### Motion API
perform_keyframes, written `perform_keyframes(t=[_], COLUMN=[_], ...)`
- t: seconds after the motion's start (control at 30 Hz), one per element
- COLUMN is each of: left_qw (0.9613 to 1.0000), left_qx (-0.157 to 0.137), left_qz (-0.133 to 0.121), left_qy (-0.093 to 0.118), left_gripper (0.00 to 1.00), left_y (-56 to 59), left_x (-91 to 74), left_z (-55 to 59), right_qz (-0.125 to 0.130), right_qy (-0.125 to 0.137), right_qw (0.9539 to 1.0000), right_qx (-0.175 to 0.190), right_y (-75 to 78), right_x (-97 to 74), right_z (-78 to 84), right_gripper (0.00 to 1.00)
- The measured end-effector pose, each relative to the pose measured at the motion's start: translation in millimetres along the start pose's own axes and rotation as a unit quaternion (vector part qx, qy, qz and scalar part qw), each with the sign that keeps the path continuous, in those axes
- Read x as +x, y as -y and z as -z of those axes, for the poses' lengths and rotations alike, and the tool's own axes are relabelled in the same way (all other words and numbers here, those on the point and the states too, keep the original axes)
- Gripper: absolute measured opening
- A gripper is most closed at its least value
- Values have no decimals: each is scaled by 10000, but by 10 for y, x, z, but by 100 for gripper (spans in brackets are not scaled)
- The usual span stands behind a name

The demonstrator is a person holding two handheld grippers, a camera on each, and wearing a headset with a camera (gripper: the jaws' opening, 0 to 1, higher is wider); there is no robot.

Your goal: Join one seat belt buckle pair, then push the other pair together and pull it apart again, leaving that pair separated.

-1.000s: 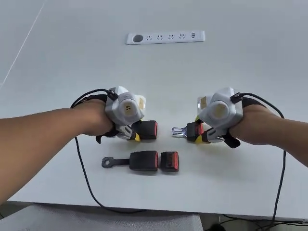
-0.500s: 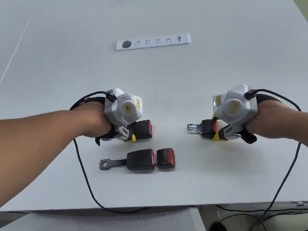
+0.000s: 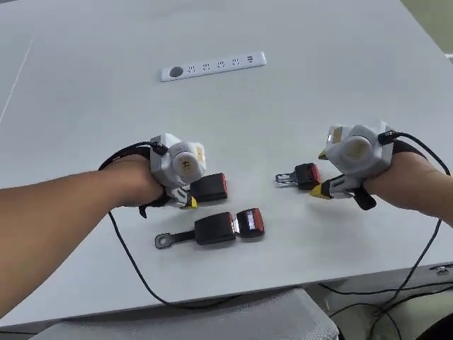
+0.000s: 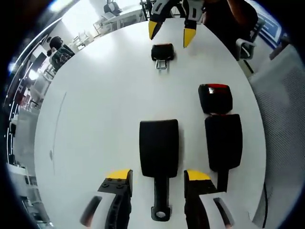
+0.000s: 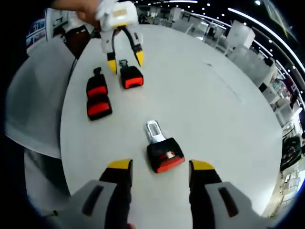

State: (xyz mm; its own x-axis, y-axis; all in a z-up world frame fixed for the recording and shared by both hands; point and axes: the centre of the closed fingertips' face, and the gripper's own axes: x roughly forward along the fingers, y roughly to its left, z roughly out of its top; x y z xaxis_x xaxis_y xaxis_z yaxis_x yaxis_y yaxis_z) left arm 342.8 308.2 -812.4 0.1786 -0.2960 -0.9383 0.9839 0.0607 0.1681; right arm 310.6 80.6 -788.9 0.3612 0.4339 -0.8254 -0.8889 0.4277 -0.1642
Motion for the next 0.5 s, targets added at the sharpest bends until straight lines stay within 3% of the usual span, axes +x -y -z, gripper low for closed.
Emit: perform_keyframes(t=[0.17, 0.3, 0.4, 0.5], left_qw=[9962, 9902, 9815, 9748], left_qx=[-487, -940, -1340, -1665], left_qz=[-507, -616, -843, -931], left_qy=[512, 828, 1078, 1159], left_gripper=[45, 48, 56, 61], left_y=[58, 262, 423, 619], left_x=[-391, -654, -830, -948], left_z=[72, 205, 383, 570], right_qz=[182, 295, 302, 384], right_qy=[253, 469, 541, 755], right_qw=[9994, 9979, 9973, 9944], right_qx=[131, 342, 388, 627], right_y=[-193, -330, -437, -456], right_x=[-175, -324, -381, -455], right_z=[-68, -142, -172, -246], right_gripper=[51, 53, 55, 61])
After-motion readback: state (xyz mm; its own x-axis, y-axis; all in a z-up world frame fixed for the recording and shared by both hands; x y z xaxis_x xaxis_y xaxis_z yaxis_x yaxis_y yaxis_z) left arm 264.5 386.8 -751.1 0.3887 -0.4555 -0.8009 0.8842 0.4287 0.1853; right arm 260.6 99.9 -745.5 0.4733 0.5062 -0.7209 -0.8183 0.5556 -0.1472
